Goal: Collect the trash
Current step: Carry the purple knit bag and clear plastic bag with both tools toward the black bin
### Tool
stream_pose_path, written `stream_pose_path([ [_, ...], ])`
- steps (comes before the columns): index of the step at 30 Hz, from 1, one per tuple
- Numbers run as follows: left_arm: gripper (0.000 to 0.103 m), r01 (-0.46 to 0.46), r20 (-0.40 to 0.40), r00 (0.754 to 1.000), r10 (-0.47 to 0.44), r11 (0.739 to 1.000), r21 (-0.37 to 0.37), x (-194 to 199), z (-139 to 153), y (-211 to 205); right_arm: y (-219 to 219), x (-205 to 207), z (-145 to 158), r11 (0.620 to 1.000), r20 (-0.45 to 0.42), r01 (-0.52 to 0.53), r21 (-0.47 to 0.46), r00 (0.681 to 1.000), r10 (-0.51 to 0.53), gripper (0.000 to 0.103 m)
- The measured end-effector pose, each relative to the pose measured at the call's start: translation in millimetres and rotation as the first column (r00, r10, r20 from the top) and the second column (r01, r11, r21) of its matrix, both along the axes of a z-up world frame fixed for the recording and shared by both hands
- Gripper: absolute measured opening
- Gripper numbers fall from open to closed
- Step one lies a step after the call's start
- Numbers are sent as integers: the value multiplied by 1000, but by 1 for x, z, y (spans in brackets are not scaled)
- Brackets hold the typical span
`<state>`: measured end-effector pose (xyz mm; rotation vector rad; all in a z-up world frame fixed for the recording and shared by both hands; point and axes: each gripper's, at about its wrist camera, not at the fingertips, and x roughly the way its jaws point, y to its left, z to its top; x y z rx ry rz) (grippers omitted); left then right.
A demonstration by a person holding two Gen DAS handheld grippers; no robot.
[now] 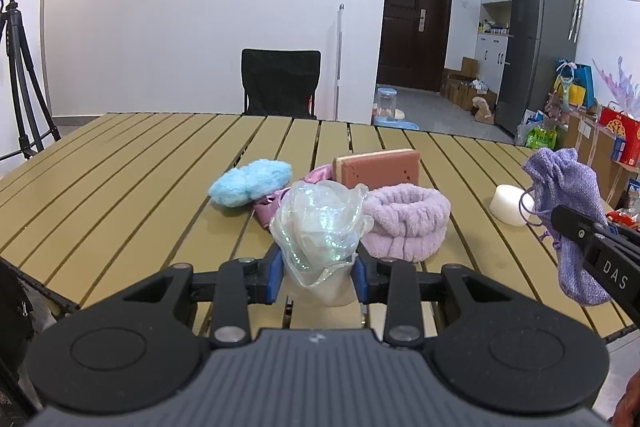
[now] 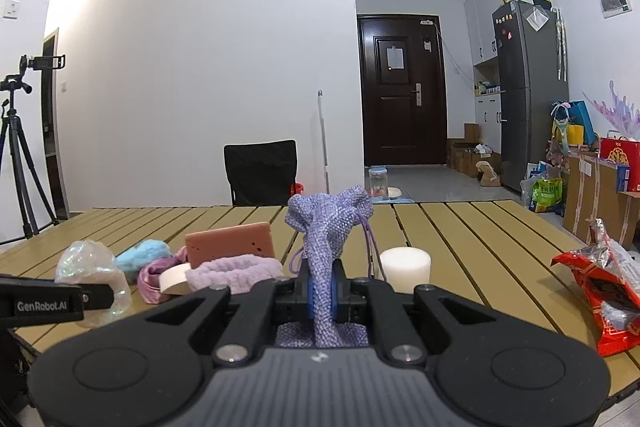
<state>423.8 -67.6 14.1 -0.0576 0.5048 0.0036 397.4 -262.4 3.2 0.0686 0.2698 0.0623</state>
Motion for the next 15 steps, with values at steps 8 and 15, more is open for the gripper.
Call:
stream_pose_path([
  [8,34,11,25,1000,-10,1000,-14,-29,2,7,1,-27,6,1000,12,-12,2,1000,12,7],
  [15,34,20,28,999,-19,999,-30,-57,0,13,1,-54,7,1000,17,-20,17,1000,19,7],
])
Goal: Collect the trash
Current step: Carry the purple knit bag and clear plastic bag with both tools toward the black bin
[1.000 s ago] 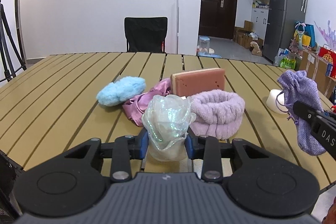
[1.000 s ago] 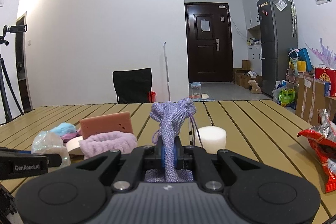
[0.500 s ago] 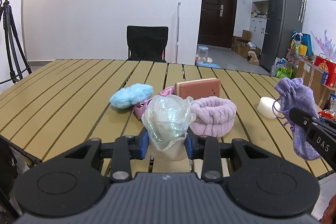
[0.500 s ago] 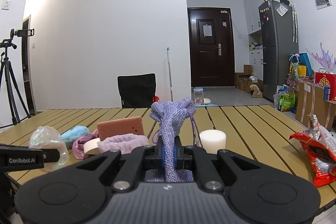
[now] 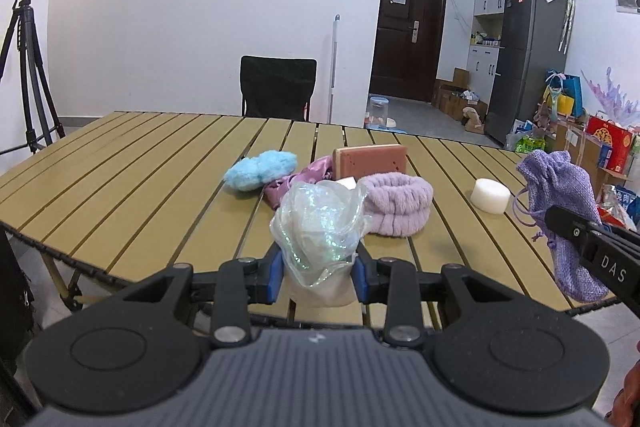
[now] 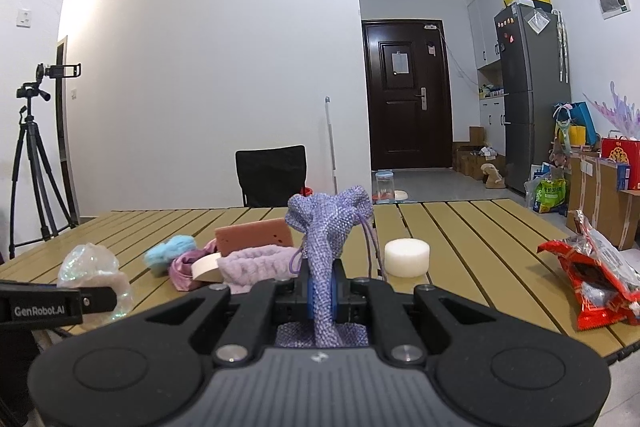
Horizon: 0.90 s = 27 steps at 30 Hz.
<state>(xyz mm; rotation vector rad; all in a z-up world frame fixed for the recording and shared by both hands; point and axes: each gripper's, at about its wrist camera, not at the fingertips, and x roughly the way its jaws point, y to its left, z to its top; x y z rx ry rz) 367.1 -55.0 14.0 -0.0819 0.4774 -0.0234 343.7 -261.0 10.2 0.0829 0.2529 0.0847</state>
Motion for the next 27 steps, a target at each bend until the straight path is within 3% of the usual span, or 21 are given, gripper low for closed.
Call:
stream_pose_path([
  [11,34,6,-4,1000,-6,1000,-9,-40,-6,12,12,-50,-5,1000,0,-25,7,1000,25,7],
  [27,34,12,-56,998,-11,1000,23,-90,-28,27,36,-105,-33,997,-79,-77,14,994,78,7],
])
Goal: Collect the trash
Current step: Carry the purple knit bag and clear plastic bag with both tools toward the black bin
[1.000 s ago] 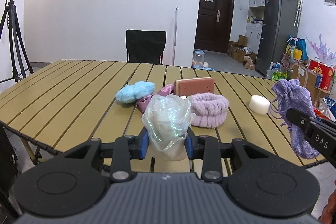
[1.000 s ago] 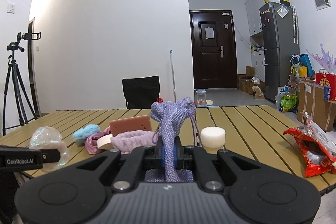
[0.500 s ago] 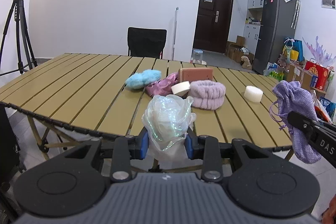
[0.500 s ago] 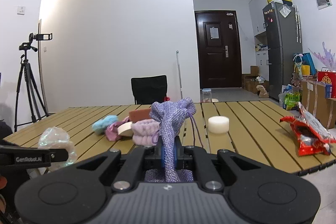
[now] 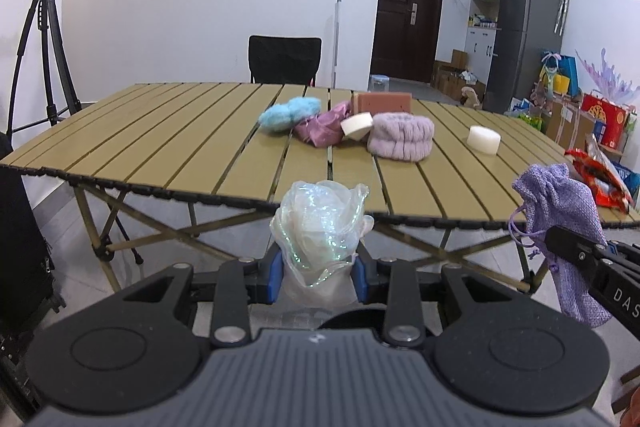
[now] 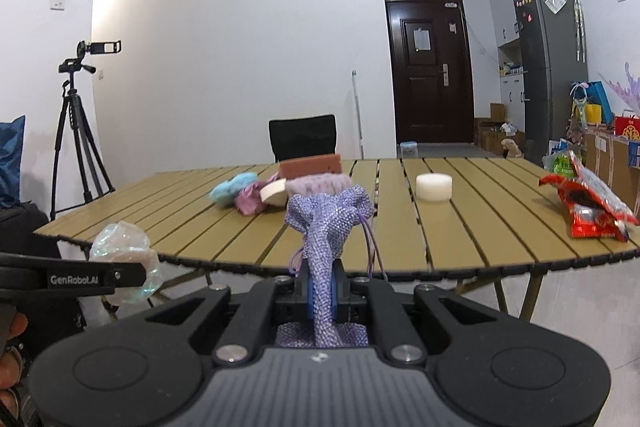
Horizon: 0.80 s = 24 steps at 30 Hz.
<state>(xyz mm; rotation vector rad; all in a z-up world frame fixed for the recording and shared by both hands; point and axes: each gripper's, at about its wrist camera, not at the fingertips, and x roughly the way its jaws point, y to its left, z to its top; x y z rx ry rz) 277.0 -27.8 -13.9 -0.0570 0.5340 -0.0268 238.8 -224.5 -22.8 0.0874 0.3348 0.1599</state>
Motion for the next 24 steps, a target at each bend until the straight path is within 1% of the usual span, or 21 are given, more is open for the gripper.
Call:
stream_pose_path([
  [12,34,38,-56,998,-35,997,63,-26,-26,-6,9,-28,-24,999,-72,-17,-31,997,14,7],
  [24,34,62,-133,990,-47,991,114,-38,-56,-2,12,-38,-59,996,-178,-23,-88,984,7,7],
])
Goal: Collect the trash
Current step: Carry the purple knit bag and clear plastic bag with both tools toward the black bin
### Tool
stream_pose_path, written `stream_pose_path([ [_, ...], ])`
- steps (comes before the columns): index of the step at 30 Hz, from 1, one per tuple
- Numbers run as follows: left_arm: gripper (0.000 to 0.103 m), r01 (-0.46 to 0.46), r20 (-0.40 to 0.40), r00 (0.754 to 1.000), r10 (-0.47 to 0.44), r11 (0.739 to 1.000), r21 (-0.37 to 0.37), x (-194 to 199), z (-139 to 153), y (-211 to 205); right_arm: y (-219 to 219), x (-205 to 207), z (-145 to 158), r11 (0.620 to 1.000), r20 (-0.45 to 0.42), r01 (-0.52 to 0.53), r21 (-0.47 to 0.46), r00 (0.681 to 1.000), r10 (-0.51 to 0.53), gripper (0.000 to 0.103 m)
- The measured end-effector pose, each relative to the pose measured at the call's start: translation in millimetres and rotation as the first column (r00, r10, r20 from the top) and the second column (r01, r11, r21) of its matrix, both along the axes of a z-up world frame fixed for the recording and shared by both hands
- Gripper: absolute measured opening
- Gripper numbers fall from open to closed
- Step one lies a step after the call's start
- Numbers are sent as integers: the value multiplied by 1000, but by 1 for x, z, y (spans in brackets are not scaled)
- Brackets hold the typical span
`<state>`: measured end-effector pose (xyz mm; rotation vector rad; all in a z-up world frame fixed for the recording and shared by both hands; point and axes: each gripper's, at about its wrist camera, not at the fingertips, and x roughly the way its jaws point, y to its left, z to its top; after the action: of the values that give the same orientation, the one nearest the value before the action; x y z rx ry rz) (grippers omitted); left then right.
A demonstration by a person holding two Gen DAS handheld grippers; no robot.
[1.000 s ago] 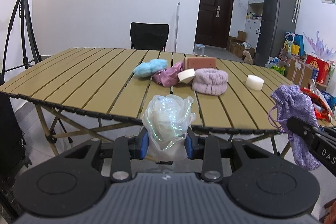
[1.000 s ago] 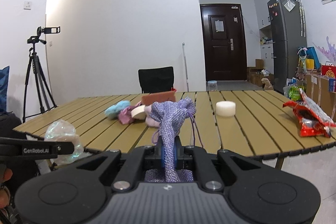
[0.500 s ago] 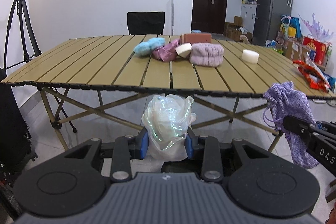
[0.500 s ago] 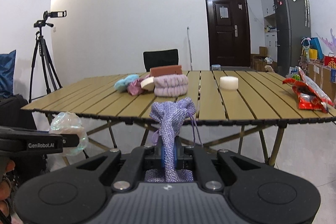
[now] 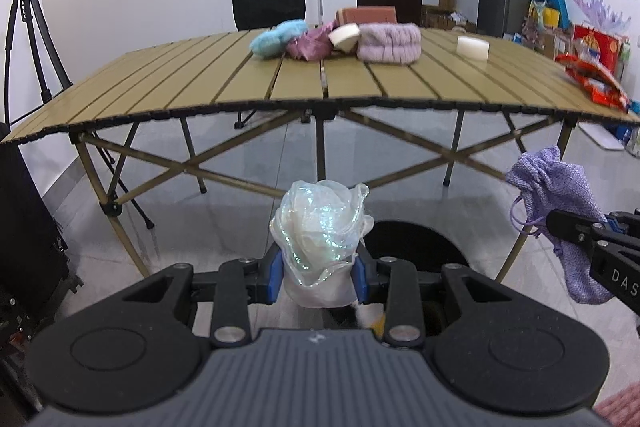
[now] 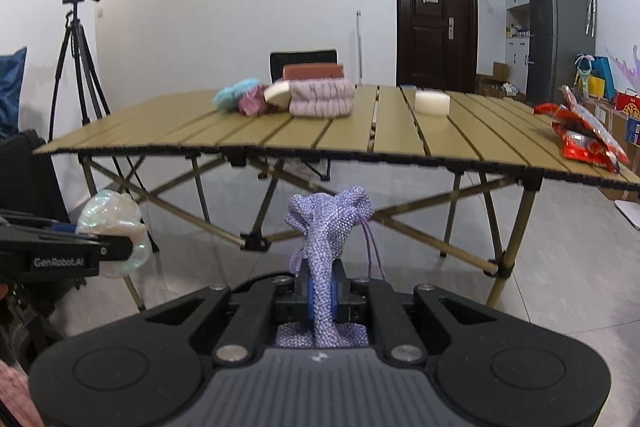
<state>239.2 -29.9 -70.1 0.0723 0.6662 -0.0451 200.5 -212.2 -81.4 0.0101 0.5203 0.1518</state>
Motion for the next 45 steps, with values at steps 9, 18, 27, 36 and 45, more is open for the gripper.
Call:
stream_pose_path([
  [9,34,-1,-74,997,5,999,54,2,-29,8,-3,-1,-26,999,-81,-4,-42,997,0,7],
  [18,33,-15,-134,991,24,998,65,13,-45,9,-17,10,-57,998,-182,31,-55,982,-40,7],
  [27,32,-13,-186,982,24,998,60,25,-54,2,-36,21,-77,996,-248,81,-42,965,-89,7],
  [36,32,-35,-243,969,45,998,48,41,-62,0,-47,28,-90,993,-292,110,-36,949,-116,7],
  [45,32,-44,-273,961,49,999,24,58,-62,-9,-60,37,-100,989,-320,143,-21,937,-143,7],
])
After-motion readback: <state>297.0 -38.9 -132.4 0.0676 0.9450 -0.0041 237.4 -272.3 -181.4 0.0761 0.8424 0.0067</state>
